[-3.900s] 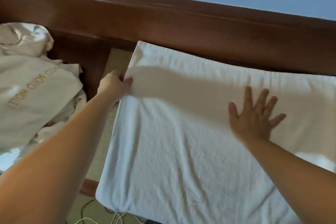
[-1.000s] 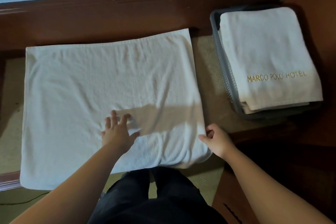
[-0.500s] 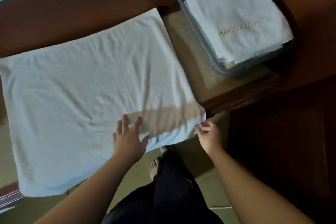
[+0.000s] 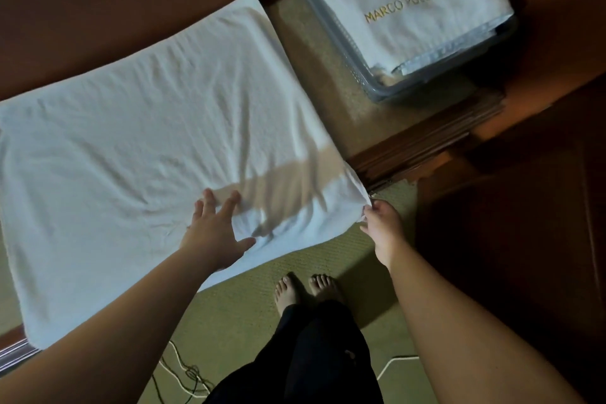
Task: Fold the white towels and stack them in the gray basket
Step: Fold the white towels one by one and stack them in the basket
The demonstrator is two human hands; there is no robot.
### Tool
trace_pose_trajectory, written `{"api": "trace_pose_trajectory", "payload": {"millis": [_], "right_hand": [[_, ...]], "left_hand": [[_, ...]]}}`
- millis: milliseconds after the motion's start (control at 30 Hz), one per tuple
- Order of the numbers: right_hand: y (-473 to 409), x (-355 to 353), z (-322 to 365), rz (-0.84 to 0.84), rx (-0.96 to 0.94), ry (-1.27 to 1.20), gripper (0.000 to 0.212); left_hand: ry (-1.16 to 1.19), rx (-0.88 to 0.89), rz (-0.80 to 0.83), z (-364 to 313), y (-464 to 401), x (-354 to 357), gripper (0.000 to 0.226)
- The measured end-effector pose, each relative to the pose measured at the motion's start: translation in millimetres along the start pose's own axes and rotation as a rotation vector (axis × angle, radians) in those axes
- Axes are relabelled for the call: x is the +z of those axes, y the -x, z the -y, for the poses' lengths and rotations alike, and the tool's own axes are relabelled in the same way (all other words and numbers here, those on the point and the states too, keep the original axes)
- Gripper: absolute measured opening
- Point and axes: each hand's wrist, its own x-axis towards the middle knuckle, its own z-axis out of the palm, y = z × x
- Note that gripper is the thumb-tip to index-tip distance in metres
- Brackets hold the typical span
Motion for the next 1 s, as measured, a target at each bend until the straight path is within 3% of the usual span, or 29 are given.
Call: {"api": "trace_pose_trajectory", "payload": {"millis": [100,167,300,500,633,700,833,1000], "right_hand": [[6,-22,-1,0.114,0.084,-0.131,0.019],[9,-32,-2,0.168,0.085,-0.111,0.024],[15,-44,2,0.237,0.061,-0.089,0.013],[24,-63,5,0.372,0.096,-0.227,0.023],[34,-65,8,0.416,0.076,-0.136,0.022],[37,-65,9,0.402,0.002,0.024,0.020],[39,-65,9,0.181,-0.159,0.310,0.015],[38,-63,11,0.113,-0.168,0.162,0.032]], "left_hand": [[0.015,-0.015,-0.015,1,-1,2,0.109],[0.034,-0.017,-0.012,3,-1,0,0.108],[0.069,-0.023,0.004,0,0,-5,0.106],[0.117,-0.054,0.037,-5,-2,-11,0.105],[0.122,-0.056,0.041,-6,0,-12,0.106],[0.129,-0.062,0.039,-7,1,-12,0.105],[0.139,-0.070,0.027,-7,-1,-11,0.104],[0.150,-0.078,0.022,-7,-2,-9,0.102]]}}
